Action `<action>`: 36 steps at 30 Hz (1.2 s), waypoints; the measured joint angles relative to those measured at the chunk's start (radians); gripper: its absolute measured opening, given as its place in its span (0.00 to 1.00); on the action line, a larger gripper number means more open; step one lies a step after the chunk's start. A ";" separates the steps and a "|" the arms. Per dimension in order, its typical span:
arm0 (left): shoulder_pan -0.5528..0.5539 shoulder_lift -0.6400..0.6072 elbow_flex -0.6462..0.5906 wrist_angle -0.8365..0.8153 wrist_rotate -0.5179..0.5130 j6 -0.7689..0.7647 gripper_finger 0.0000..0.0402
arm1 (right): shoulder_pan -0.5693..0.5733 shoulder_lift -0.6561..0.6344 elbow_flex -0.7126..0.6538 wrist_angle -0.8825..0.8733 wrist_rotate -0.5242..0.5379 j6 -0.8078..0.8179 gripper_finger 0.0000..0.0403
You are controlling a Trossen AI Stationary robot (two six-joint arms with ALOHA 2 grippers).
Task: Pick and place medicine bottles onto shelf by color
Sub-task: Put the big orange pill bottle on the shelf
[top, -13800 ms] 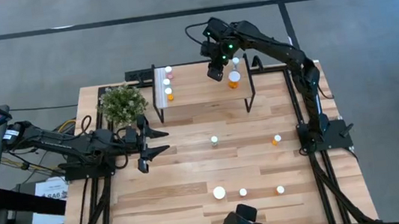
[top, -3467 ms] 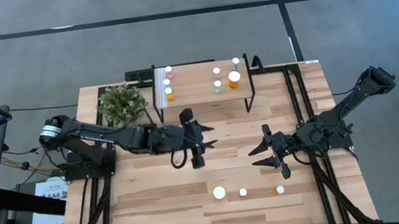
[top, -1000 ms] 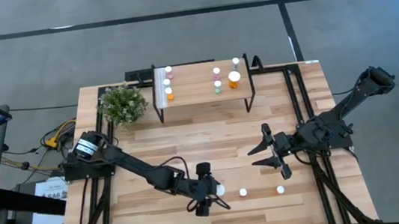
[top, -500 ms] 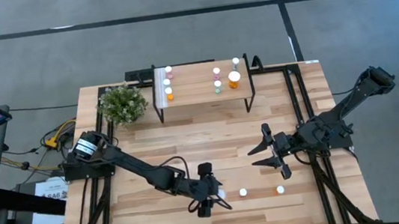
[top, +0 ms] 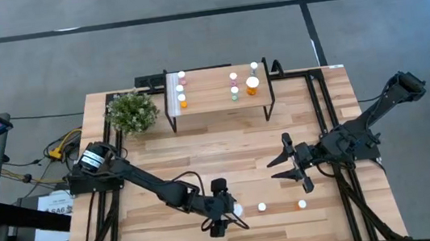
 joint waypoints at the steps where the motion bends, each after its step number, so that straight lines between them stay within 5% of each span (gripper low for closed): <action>1: 0.000 0.000 0.000 0.000 -0.001 0.000 0.75 | 0.000 0.000 0.000 0.000 0.000 0.000 0.44; 17: 0.003 0.002 -0.045 0.061 -0.036 -0.017 0.75 | -0.006 0.000 0.000 -0.002 0.000 0.001 0.44; 30: 0.013 0.117 -0.019 0.135 0.009 -0.006 0.74 | -0.008 0.000 0.000 -0.016 0.000 0.008 0.45; 36: 0.026 0.117 -0.018 0.141 0.023 -0.006 0.63 | -0.014 0.000 0.000 -0.024 0.000 0.009 0.44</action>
